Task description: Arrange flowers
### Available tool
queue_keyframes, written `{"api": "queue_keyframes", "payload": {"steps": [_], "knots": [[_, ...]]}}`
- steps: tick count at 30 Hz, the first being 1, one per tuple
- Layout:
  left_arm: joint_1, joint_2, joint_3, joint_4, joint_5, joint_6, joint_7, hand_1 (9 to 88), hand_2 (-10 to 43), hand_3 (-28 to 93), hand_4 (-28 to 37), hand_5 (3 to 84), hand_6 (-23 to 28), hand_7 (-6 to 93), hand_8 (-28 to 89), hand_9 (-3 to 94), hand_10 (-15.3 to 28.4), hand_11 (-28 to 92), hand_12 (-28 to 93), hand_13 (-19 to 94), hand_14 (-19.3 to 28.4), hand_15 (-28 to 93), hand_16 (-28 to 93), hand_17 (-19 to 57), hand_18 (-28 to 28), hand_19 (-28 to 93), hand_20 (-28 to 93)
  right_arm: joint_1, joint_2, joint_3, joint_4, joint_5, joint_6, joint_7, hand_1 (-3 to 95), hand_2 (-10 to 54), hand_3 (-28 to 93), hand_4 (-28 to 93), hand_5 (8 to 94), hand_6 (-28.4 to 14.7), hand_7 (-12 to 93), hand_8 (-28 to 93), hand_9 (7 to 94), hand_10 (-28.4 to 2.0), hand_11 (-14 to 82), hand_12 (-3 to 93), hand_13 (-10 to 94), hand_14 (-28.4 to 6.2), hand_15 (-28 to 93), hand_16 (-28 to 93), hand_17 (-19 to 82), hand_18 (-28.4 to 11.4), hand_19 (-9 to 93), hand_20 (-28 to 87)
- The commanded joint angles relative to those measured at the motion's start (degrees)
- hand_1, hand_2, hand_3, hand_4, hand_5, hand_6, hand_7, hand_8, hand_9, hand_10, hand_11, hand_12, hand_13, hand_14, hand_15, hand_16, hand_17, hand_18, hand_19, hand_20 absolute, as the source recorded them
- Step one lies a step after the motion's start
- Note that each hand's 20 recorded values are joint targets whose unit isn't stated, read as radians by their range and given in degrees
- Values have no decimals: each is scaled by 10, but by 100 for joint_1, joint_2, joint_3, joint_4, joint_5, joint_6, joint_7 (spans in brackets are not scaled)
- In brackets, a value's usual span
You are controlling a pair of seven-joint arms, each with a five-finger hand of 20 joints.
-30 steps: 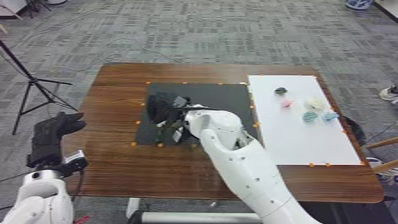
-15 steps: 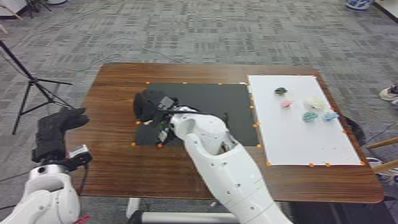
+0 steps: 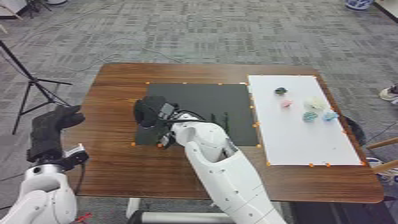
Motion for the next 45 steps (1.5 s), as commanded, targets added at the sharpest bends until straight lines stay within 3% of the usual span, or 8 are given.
{"api": "queue_keyframes", "payload": {"steps": [1,20,27,32,35,41,42,45], "knots": [[70,-54,8,-67,-10,-73,30,266,179,697,-283,644,54,149,-75,643,172,217,190,504,216,317,-6,99,115,97,189,-16,46,-36,-35,-60,-33,60,581,-95,635,-195,694,46,303,27,799,-66,40,227,928,-4,645,315,662,-138,932,663],[137,-67,-40,-119,-6,-131,17,271,155,706,-283,612,37,166,-79,620,155,230,185,493,202,303,-12,100,114,92,186,185,366,-181,-142,-16,-120,125,515,-95,679,-198,629,20,267,22,690,-89,130,134,921,6,647,308,657,-131,932,650],[314,-63,-174,-205,-15,-88,38,271,151,706,-282,602,33,172,-80,600,149,241,174,487,193,300,-17,100,113,87,184,719,1566,-647,-1126,1252,-140,593,470,-95,722,-196,595,20,247,-61,662,-98,126,135,900,2,642,309,635,-134,932,633],[440,-104,-317,-266,-2,-30,23,270,147,707,-278,589,29,180,-83,582,147,251,166,476,188,299,-25,100,112,85,182,631,2499,-87,-2299,2220,-264,796,406,-95,733,-191,542,-1,214,-95,617,-114,120,149,799,-43,592,309,512,-163,924,512],[486,-105,-329,-288,-14,3,29,270,145,705,-274,585,30,182,-85,578,146,257,159,473,187,300,-28,100,112,84,182,344,3123,380,-2896,2446,120,989,343,-95,743,-185,505,-17,201,-88,559,-132,116,160,652,-117,518,276,340,-207,751,485],[623,-160,-360,-356,-28,24,36,274,143,700,-271,584,31,181,-85,572,146,264,152,471,186,301,-32,101,112,82,182,-342,3995,1569,-3347,2293,139,883,275,-95,758,-195,464,-23,182,-76,491,-144,91,175,559,-138,412,255,256,-210,623,460],[462,-139,-224,-345,45,141,-68,275,142,699,-270,584,31,181,-85,572,146,265,152,471,186,301,-32,101,112,82,182,-407,4122,1706,-3302,2268,112,837,270,-95,760,-198,460,-24,180,-74,484,-144,88,177,557,-138,410,258,255,-210,621,463],[636,-166,-298,-392,-7,129,41,275,142,698,-269,583,31,182,-85,571,146,266,150,471,185,302,-33,101,111,82,182,-705,4543,2054,-3211,2244,54,781,266,-95,761,-204,454,-24,174,-72,477,-135,84,181,570,-137,417,264,259,-216,648,483]]}}
